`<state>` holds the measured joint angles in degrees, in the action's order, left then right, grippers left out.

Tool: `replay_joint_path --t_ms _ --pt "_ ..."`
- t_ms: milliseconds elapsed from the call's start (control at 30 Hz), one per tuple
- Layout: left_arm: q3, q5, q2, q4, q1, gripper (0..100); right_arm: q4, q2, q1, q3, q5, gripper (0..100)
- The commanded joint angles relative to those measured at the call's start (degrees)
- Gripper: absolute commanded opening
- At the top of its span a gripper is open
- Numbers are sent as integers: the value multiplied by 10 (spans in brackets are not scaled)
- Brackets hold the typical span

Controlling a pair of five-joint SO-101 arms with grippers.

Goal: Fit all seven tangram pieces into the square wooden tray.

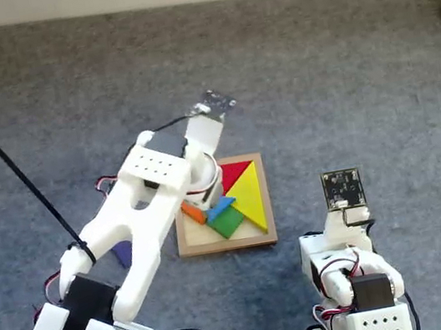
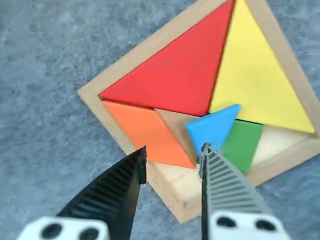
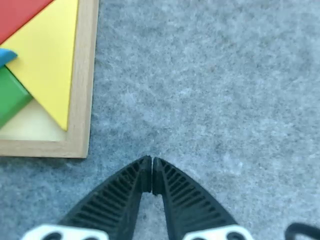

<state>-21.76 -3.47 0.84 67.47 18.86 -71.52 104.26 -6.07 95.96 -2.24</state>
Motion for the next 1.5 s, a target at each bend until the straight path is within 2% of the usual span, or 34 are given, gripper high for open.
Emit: replay_joint_path --t_ms 0,233,833,1033,1233,1467 --pt "24 5 0 -5 -24 181 -2 10 8 67 -5 18" --pt "-11 4 0 -62 -22 181 -2 10 8 67 -5 18" --pt "-13 3 1 -63 -34 182 -2 10 8 67 -5 18" --pt "-54 3 1 -117 -29 183 -2 10 8 67 -5 18" --pt "-63 3 1 -121 -29 184 -2 10 8 67 -5 18" --pt "-65 2 1 -120 3 183 -2 10 8 67 -5 18"
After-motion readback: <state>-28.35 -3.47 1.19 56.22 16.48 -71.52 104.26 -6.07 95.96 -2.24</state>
